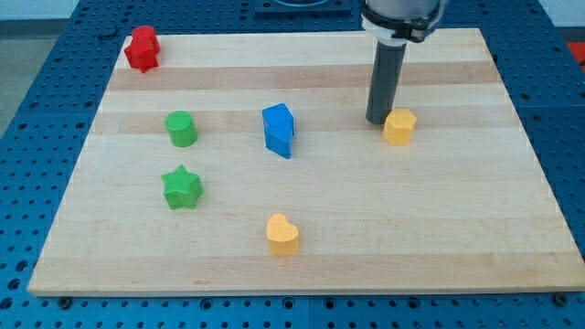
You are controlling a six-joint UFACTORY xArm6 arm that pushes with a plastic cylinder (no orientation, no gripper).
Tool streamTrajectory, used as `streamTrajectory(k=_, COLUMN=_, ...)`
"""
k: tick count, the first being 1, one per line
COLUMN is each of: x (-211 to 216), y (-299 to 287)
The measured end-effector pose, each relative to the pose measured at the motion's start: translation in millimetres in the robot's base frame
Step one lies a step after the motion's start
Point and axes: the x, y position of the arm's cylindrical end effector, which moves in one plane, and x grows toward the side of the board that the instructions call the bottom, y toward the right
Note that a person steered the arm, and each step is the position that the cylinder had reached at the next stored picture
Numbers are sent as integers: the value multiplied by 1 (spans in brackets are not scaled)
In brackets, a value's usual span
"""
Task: Move yellow hexagon closer to yellow heart
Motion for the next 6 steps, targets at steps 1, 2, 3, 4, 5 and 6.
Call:
streamTrajectory(k=1, x=31, y=0)
streamTrajectory(k=2, x=43, y=0)
streamTrajectory(k=3, x=33, y=0)
streamTrajectory(k=4, x=10, y=2)
streamTrajectory(k=5, x=-6, y=20)
streamTrajectory(k=6, x=-3, y=49)
